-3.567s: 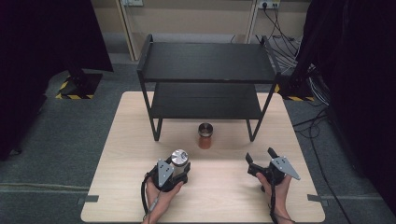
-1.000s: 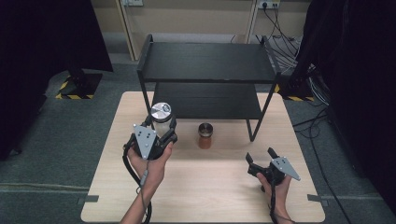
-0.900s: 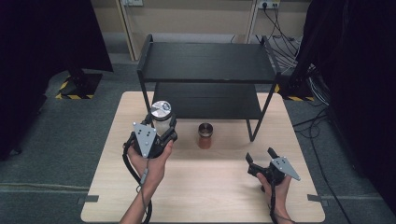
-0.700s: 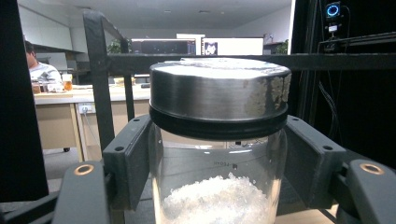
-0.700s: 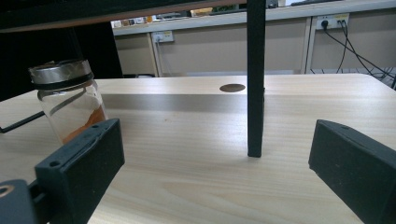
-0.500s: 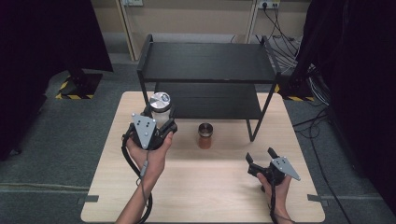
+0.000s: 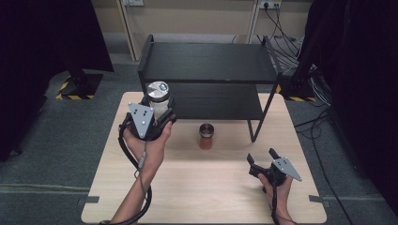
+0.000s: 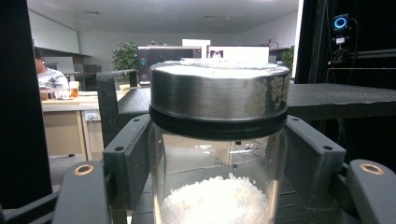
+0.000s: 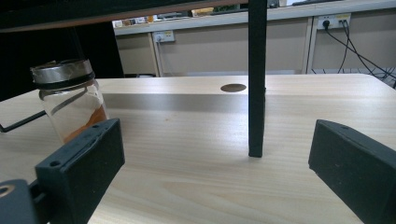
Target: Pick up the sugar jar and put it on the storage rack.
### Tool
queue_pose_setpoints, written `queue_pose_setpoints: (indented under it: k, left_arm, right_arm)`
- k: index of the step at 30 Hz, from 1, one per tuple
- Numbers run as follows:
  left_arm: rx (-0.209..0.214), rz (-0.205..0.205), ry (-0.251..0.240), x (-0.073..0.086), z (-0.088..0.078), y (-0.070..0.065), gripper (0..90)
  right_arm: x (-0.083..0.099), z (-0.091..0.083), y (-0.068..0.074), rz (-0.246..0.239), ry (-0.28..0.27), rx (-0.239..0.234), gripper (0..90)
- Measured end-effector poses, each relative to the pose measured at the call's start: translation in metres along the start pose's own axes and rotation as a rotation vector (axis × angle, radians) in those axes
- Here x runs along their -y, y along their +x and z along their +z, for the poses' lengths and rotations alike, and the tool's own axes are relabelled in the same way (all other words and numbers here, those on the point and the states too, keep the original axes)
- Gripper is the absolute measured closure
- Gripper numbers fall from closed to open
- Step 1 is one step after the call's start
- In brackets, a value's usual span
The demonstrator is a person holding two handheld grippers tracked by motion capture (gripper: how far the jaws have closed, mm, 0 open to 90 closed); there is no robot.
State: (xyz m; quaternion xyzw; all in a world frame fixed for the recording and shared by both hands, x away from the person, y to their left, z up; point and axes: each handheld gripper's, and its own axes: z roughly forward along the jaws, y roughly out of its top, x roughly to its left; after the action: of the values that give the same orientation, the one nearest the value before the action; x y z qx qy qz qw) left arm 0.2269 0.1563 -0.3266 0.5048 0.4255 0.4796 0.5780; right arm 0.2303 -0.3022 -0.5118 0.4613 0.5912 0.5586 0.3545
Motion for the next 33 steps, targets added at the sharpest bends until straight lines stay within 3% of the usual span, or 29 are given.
queue_pose_setpoints:
  k: [24, 33]
  left_arm:
    - [-0.012, 0.006, 0.024, -0.022, 0.016, 0.003, 31.0]
    - [-0.010, -0.016, 0.023, -0.033, 0.021, 0.006, 31.0]
  right_arm:
    - [0.000, 0.000, 0.000, -0.003, 0.001, -0.001, 3.7]
    - [0.000, 0.000, 0.000, -0.007, 0.001, -0.002, 3.7]
